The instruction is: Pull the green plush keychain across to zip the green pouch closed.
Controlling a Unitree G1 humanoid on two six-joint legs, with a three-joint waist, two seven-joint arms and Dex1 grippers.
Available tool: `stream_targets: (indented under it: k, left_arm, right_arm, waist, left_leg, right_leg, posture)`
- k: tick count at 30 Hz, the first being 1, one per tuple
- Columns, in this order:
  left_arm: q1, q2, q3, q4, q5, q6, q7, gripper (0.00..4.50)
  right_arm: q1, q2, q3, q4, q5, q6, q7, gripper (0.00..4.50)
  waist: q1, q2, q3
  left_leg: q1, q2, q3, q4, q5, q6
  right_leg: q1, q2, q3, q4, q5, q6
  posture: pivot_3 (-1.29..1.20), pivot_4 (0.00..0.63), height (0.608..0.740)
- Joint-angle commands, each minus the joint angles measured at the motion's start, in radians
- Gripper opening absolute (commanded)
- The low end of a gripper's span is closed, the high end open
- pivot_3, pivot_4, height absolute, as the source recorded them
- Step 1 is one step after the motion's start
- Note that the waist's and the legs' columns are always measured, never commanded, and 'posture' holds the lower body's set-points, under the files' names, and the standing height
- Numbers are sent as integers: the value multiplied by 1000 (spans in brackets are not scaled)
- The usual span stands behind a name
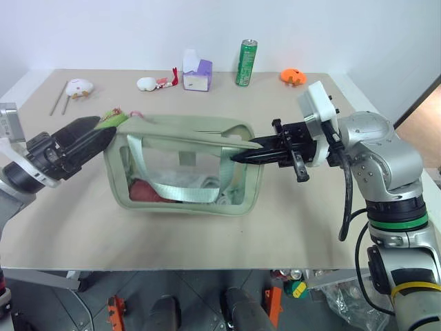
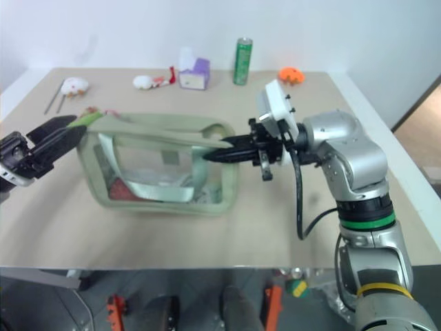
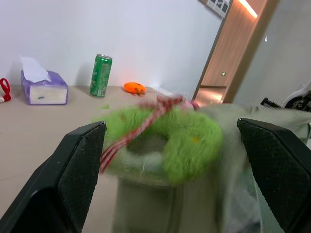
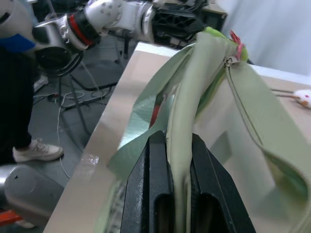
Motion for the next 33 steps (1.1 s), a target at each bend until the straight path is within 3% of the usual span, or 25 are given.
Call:
stream_targets:
  k: [1, 10, 16, 25, 33]
  left_arm:
    - [-8, 35, 48, -18, -35, 15, 10, 4500]
    - [-9, 44, 51, -28, -54, 35, 24, 4500]
    - [-17, 34, 36, -26, -54, 35, 29, 4500]
    - [-32, 19, 9, -18, -52, 31, 36, 4500]
    - [-35, 16, 16, -32, -65, 35, 43, 4500]
  right_arm:
    - [41, 18, 52, 2, -128, -174, -16, 46]
    - [-13, 57, 34, 123, -204, -325, -56, 46]
    - [-54, 38, -2, 129, -180, -318, -57, 46]
    - [4, 25, -7, 43, -158, -267, -77, 46]
    - [99, 16, 44, 100, -269, -394, -72, 46]
  waist:
    - [0, 0, 0]
    - [-2, 1, 0]
    - [-2, 1, 0]
    - [-2, 0, 0]
    - [-4, 0, 0]
  left_leg:
    - [0, 0, 0, 0, 0, 0]
    - [3, 1, 2, 0, 4, -2]
    - [5, 1, 2, 0, 5, -2]
    - [5, 1, 1, -1, 5, -2]
    - [7, 1, 3, -1, 5, -2]
  right_leg:
    - [0, 0, 0, 0, 0, 0]
    - [0, 1, 0, 4, 2, -2]
    - [0, 2, 1, 7, 1, -3]
    - [-1, 3, 2, 8, -1, -3]
    - [-1, 3, 4, 9, -1, -3]
  posture:
    - [0, 150, 740]
    - [0, 150, 740]
    - [0, 150, 740]
    - [0, 150, 740]
    - [0, 150, 740]
